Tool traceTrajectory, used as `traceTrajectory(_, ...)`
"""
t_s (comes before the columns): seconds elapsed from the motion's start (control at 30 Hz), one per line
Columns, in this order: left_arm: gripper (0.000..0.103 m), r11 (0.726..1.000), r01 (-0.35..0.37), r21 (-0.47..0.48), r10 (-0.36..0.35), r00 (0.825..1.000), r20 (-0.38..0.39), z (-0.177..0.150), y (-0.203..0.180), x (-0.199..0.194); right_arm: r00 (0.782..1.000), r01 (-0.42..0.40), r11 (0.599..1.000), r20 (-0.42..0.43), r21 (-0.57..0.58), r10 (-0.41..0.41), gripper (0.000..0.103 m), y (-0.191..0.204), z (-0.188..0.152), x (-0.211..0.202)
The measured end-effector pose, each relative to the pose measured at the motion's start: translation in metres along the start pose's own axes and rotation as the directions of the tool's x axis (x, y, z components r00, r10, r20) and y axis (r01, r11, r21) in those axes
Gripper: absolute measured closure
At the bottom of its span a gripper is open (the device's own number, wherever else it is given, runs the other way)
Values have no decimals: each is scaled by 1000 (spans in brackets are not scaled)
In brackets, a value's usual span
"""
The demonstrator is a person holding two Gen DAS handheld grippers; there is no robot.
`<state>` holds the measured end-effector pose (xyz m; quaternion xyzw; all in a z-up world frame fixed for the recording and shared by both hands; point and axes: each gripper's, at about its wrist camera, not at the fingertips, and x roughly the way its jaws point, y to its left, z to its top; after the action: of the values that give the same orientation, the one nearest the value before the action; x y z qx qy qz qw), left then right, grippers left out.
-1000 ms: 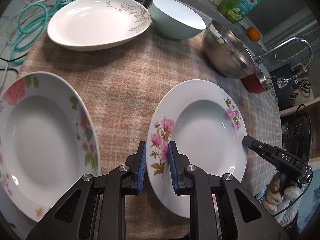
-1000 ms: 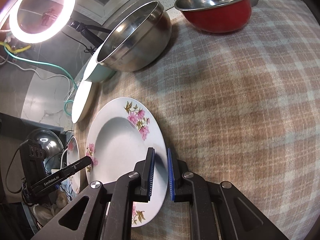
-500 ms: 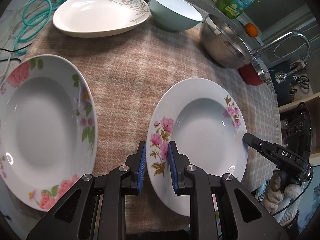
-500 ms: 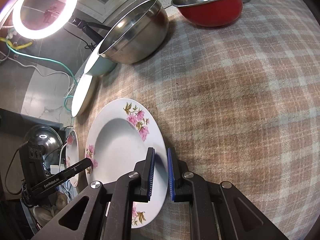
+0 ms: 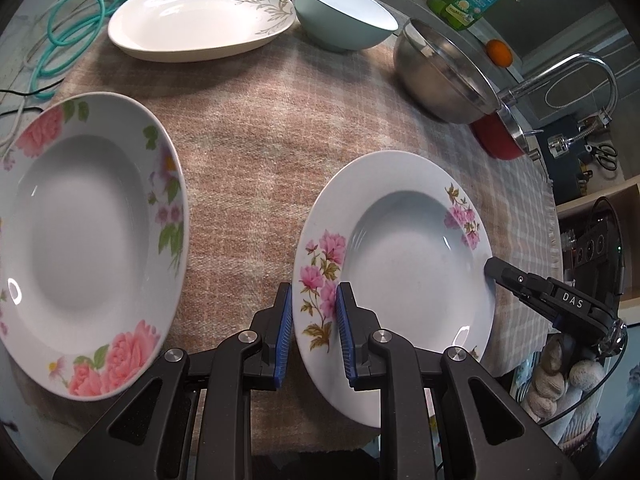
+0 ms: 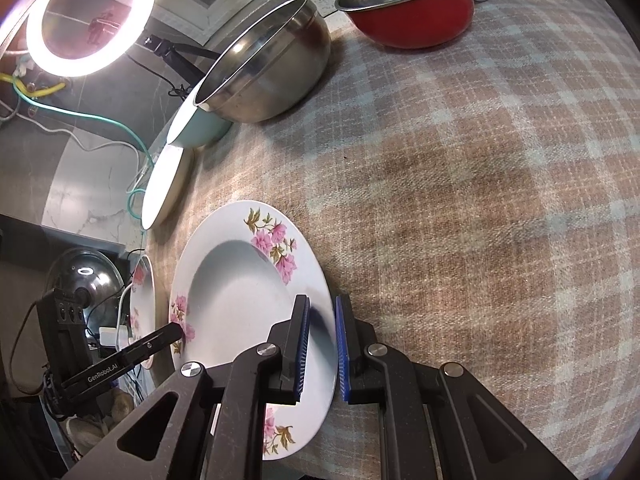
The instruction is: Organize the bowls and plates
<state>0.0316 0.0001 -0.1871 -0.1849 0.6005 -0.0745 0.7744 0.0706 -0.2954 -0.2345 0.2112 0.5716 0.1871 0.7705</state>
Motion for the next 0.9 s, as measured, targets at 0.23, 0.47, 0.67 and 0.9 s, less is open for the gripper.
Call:
traceTrajectory(0.23, 84, 1000, 5, 1, -5, 1000, -8, -8, -1, 0, 1000, 4, 1000, 3, 0, -4, 91, 1, 0, -1)
traceTrajectory(0.47, 84, 1000, 9, 5, -9, 1000, -14, -14, -2, 0, 1000, 14, 1000, 7, -2, -14, 91, 4, 0, -1)
traceTrajectory(0.67, 84, 1000, 11, 10, -11, 1000, -13, -17, -1, -1, 1000, 24, 1000, 10, -9, -24, 91, 6, -2, -1)
traceTrajectory(0.9, 84, 999, -2, 35, 1, 1000, 6, -19, -2, -7, 999, 53, 998, 11, -29, -53, 89, 13, -2, 0)
